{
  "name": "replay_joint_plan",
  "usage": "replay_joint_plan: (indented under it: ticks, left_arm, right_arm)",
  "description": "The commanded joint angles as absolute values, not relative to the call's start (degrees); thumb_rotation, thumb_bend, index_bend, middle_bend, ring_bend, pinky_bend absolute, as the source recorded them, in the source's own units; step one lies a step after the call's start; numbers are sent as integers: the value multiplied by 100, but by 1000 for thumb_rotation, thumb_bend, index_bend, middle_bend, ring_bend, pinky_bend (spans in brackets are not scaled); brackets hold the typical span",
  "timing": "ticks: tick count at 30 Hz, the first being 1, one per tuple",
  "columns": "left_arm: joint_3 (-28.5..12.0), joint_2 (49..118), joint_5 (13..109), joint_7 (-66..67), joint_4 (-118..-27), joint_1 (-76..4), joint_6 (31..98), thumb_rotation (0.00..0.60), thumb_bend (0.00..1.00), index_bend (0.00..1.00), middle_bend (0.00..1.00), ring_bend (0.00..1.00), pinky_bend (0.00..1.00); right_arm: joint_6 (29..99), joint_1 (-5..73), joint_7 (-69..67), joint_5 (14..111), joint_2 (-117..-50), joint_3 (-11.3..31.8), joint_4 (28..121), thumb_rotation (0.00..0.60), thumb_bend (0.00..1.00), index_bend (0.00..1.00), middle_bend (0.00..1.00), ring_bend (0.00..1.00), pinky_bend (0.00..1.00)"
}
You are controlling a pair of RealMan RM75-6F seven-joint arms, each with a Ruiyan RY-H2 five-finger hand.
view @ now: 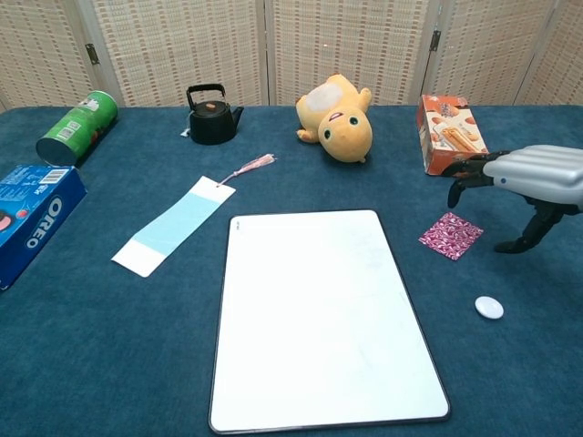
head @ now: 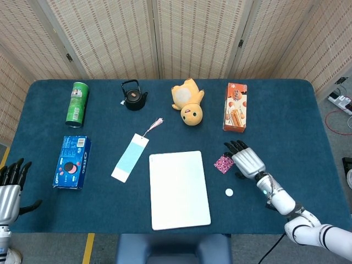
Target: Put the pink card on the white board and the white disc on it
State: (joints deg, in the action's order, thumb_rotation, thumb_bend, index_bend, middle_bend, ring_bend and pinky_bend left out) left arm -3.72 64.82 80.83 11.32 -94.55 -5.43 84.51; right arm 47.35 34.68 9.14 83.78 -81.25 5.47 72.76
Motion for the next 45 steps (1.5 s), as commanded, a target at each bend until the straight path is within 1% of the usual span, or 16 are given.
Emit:
replay_joint_plan:
  ticks: [1, 14, 32, 37, 45]
  left_arm:
    - [-378, 6490, 8070, 1135, -9455, -548, 8443, 600, 134, 0, 0, 42, 0]
    - [-387, 6467, 8004, 1122, -9462, -524, 8442, 600, 135, 0, 0, 42, 0]
    - [-392, 6470, 7995, 1143, -9470, -537, 8420, 600, 134, 0, 0, 42, 0]
    - [-390, 6466, 7986, 1138, -9459, -522, 8434, 600, 134, 0, 0, 42, 0]
    - [-391, 6455, 7987, 1106, -9443, -503, 8459, 600, 135, 0, 0, 42, 0]
  right_arm:
    - [4569, 3601, 964, 8305, -8237, 507, 7131, 600, 252, 271, 83, 26, 77]
    - [4151, 3978, 1077, 8097, -8464, 454, 6757, 600, 251, 271, 83, 24, 74]
    - [4034, 4144, 1070, 7894, -8603, 368, 6513, 600, 251, 271, 83, 20, 73]
    - [3990, 4194, 1079, 7832, -8622, 365, 6474, 600, 252, 271, 87, 40, 73]
    - [3993, 4247, 1102, 7752, -8595, 380, 6510, 600, 251, 271, 93, 40, 73]
